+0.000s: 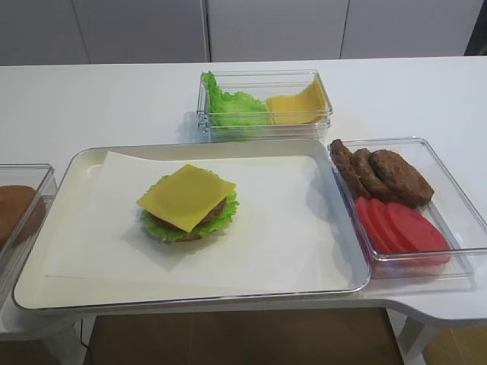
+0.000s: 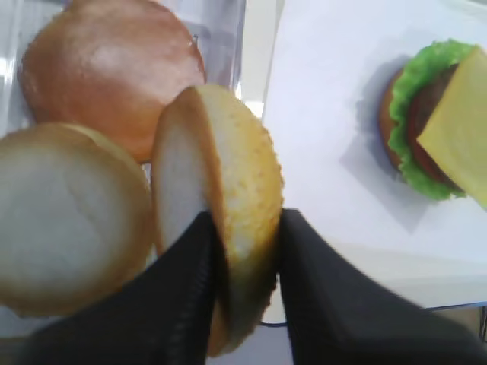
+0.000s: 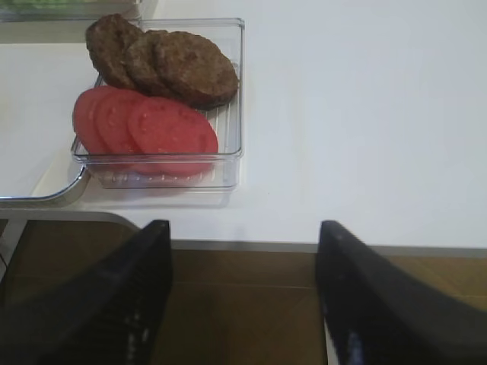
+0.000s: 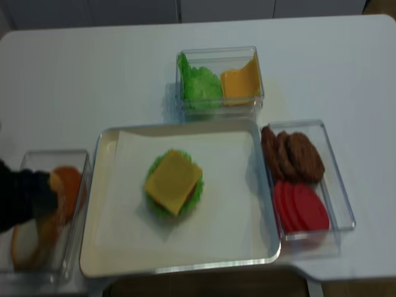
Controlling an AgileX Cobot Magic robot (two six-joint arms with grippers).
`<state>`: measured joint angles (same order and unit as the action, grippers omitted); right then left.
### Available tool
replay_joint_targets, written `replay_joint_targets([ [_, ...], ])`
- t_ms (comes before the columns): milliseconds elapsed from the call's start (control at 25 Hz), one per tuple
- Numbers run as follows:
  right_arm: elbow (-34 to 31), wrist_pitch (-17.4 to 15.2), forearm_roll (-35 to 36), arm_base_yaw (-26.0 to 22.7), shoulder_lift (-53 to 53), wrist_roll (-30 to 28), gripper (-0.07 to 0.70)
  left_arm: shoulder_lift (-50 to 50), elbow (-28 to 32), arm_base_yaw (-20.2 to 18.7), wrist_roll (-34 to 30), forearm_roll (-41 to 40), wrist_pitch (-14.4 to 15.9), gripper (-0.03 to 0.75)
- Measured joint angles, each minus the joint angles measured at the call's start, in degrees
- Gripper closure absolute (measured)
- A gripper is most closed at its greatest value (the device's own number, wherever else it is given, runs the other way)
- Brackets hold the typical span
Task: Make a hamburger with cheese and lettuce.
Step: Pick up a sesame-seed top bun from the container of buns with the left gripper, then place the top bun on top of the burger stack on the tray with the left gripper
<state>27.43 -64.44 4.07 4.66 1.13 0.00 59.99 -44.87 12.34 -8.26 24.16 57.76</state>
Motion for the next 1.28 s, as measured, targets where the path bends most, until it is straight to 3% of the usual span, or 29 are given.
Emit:
replay_joint_targets([
  [280, 0.00, 0.00, 0.00, 0.00, 0.00, 0.00, 0.181, -1.01, -5.40, 0.00, 0.00, 2.62, 1.55, 0.528],
  [760, 0.00, 0.00, 0.00, 0.00, 0.00, 0.00, 0.181, 0.07, -5.58, -0.02, -10.65, 27.86, 1.46, 0.531],
  [1280, 0.00, 0.00, 0.00, 0.00, 0.00, 0.00, 0.181, 10.69, -5.58, -5.49, -21.35, 38.84, 0.97, 0.531],
])
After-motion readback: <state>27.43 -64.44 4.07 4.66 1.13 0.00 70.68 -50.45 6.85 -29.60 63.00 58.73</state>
